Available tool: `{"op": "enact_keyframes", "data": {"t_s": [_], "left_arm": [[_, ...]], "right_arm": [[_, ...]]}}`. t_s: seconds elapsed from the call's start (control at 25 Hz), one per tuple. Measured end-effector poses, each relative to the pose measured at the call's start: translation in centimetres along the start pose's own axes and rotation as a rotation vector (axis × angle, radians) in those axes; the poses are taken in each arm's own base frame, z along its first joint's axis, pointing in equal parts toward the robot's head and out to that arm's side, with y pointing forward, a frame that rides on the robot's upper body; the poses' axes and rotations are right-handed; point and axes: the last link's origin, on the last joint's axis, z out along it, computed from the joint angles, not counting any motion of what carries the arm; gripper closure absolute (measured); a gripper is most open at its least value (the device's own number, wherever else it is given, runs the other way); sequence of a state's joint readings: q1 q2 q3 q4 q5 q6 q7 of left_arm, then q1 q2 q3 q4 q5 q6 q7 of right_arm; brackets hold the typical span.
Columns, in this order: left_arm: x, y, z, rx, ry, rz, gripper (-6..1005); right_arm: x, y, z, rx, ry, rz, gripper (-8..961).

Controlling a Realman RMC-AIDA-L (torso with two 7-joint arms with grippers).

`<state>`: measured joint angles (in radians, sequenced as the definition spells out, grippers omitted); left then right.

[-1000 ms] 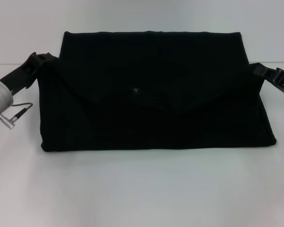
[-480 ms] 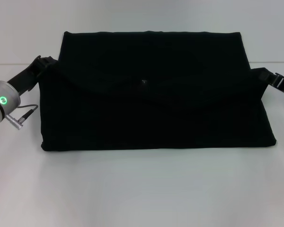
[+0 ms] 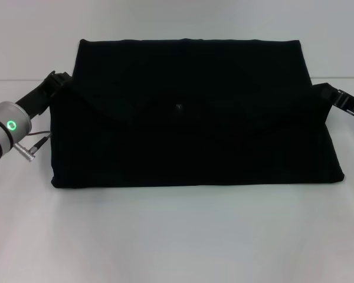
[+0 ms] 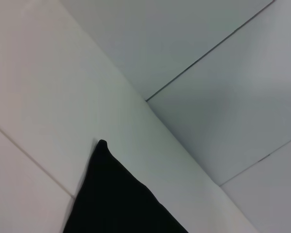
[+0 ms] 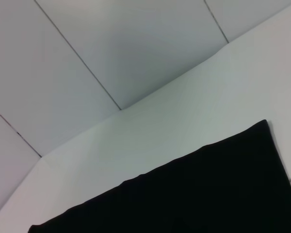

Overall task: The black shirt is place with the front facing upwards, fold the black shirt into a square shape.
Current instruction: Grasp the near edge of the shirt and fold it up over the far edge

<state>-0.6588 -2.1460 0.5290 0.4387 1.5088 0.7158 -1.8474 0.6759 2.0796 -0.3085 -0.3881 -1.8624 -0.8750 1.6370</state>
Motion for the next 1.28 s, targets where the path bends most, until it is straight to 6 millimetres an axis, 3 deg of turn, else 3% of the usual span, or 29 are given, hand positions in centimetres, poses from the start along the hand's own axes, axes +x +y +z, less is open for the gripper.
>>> {"op": "enact_keyframes", "data": {"t_s": [0.6,0.64,0.92,1.08,1.2,1.28], "left_arm": [[-1.5,0.8,1.4,0.031,-0.012,0.098,986],[-1.5,0.9,1.4,0.029,-0.014,0.116,935],[-2.2,0.2,1.1,0.043,-0.024,0.115,610],[-2.4,-0.4,0.2,0.022,-0.028,0.063,524],[-2.0,-0.8,-1.0,-0.037,-0.048,0.028,460],[-1.6,-1.1,-1.8,-0.077,-0.08,-0.002,417]], "right_arm": [[0.8,-0.5,1.3,0.119,0.023,-0.122,932],[0.9,-0.5,1.3,0.123,0.025,-0.121,932],[1.5,-1.0,0.8,0.132,0.03,-0.096,725],[1.9,-1.0,0.2,0.089,0.024,-0.071,534],[2.2,-0.9,-1.0,0.016,0.005,-0.051,288],[2.4,-0.6,-2.0,-0.054,-0.004,-0.051,272]]}}
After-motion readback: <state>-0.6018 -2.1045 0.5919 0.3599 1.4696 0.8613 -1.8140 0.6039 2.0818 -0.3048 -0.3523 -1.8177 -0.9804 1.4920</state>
